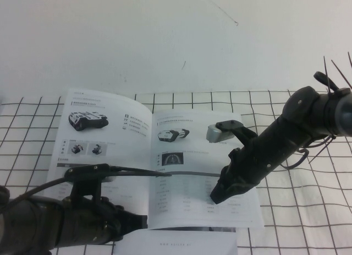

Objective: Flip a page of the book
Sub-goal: Open the closed book

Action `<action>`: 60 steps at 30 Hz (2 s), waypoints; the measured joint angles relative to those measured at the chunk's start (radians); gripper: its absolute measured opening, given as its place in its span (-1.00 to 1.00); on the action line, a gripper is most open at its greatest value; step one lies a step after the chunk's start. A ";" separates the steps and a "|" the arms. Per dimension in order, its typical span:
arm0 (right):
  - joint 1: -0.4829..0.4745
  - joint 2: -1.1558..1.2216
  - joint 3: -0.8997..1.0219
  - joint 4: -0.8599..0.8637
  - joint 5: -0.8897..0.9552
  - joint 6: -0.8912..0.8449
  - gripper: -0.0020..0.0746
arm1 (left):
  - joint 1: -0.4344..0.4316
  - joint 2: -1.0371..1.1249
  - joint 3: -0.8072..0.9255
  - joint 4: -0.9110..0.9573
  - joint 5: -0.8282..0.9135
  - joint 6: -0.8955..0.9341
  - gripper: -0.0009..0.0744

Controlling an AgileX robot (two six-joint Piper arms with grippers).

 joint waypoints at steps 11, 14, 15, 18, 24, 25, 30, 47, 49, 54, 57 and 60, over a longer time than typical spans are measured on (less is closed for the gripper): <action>0.000 0.000 0.000 -0.025 -0.002 0.005 -0.95 | -0.002 -0.094 -0.016 0.010 0.191 0.000 -0.98; 0.000 0.000 0.000 -0.025 -0.002 0.005 -0.95 | -0.004 -0.157 -0.050 0.012 0.200 0.000 -0.98; 0.000 0.000 0.000 -0.025 -0.002 0.005 -0.95 | -0.004 -0.170 -0.064 0.012 0.193 0.000 -0.98; 0.000 0.000 0.000 -0.020 0.004 0.005 -0.95 | -0.006 -0.191 -0.101 0.012 0.139 0.000 -0.98; 0.011 0.000 0.000 0.023 0.015 0.006 -0.95 | -0.006 -0.144 -0.123 0.012 -0.019 0.015 -0.98; 0.013 0.000 0.000 0.030 0.017 0.006 -0.95 | -0.004 -0.127 -0.123 0.012 -0.034 0.025 -0.98; 0.052 0.000 0.000 0.072 0.019 0.007 -0.95 | 0.032 -0.056 -0.123 0.010 -0.056 0.035 -0.98; 0.023 -0.131 0.000 0.010 -0.131 0.031 -0.95 | 0.102 0.038 -0.125 0.010 0.011 0.049 -0.98; 0.011 -0.140 0.000 -0.062 -0.131 0.063 -0.95 | 0.102 0.031 -0.125 0.010 0.038 0.049 -0.98; 0.007 -0.140 0.000 -0.336 -0.160 0.225 -0.95 | 0.102 -0.033 -0.127 0.010 0.078 0.049 -0.98; -0.022 -0.140 0.000 -0.432 -0.174 0.303 -0.95 | 0.102 -0.073 -0.129 0.010 0.080 0.047 -0.98; -0.053 -0.140 0.000 -0.463 -0.177 0.330 -0.95 | 0.102 -0.091 -0.146 0.010 0.089 0.024 -0.98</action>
